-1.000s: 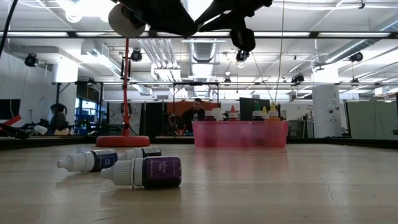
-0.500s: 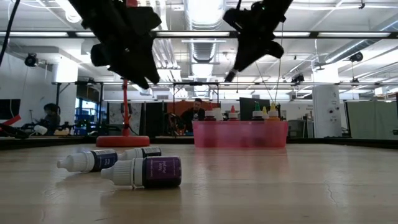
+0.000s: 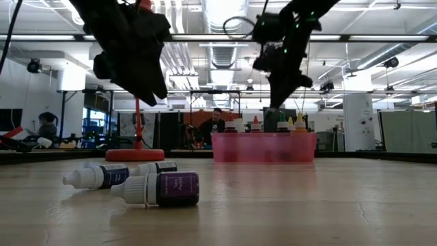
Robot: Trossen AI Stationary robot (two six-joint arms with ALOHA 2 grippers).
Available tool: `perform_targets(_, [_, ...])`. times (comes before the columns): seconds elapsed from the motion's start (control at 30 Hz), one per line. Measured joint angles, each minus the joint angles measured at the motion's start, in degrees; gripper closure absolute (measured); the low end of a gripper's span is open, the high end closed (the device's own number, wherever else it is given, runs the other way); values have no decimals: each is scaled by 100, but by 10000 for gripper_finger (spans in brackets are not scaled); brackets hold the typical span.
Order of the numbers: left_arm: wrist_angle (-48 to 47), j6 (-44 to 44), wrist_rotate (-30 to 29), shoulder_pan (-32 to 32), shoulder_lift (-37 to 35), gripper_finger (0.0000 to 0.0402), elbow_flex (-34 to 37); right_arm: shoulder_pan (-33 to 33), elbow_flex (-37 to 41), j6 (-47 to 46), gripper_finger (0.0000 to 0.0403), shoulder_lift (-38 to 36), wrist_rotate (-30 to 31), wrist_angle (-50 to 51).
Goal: Pick & Place food coloring
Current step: Put the small black food coloring bottle into the red bin
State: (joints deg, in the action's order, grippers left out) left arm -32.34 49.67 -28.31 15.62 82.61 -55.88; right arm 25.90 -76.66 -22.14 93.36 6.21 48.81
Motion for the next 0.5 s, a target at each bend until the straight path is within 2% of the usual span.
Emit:
perform_targets(0.2, [2,39,183,0,0,209,4,143,-227,630,360,459,417,248])
perform_targets(0.5, [15,219,317,0,-4,209,103,354,-709,1060,361,946,540,604])
